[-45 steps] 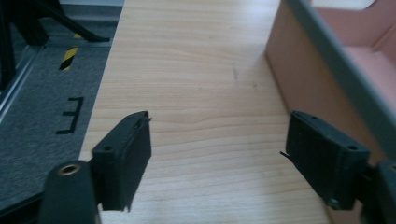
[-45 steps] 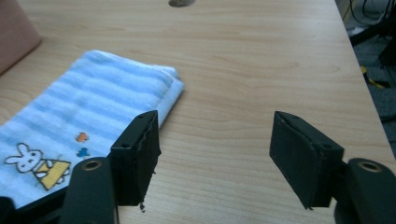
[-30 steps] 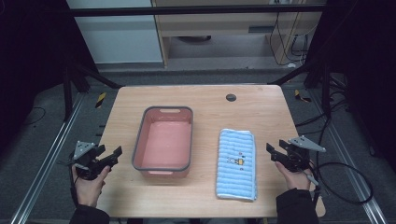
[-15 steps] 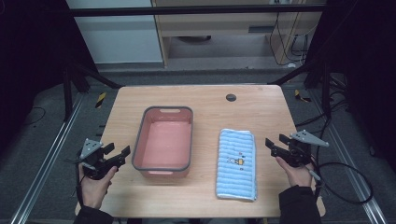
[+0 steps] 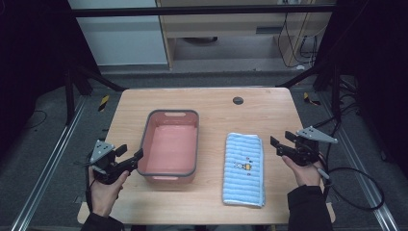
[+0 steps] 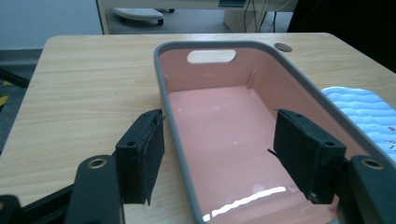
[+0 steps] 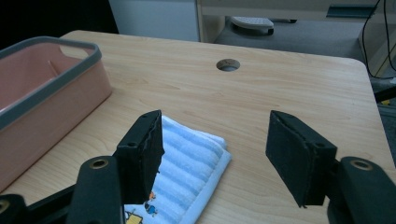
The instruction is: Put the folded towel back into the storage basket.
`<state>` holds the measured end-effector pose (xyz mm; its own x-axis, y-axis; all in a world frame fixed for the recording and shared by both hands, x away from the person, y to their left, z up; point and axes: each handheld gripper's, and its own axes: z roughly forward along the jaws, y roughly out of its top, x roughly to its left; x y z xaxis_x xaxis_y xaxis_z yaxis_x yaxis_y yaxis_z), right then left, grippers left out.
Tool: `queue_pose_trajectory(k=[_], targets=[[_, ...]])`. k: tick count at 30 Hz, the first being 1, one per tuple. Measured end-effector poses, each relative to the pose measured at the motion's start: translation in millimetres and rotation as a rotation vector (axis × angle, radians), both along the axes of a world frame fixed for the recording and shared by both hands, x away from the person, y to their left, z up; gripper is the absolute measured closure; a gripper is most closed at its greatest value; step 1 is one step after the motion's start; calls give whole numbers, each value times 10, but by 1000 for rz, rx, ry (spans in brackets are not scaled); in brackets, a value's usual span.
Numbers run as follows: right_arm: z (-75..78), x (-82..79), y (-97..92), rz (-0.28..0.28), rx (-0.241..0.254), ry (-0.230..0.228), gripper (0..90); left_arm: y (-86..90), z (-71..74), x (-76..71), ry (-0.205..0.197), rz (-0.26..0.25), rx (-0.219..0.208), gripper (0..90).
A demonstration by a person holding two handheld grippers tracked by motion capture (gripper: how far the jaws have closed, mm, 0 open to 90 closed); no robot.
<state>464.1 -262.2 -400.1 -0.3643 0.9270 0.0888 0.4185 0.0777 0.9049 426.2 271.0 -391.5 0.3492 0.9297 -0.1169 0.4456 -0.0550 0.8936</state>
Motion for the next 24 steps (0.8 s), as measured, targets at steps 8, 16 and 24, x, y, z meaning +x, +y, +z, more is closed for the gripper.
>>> queue_pose_trajectory(k=[8,16,24], targets=[[87,43,76,24,6,-4,370,-329,92,7,-21,-67,8,335],[111,84,155,37,-5,-7,382,-645,84,12,-21,-130,32,333],[107,133,187,47,-19,-6,389,-943,16,11,-7,-190,47,331]])
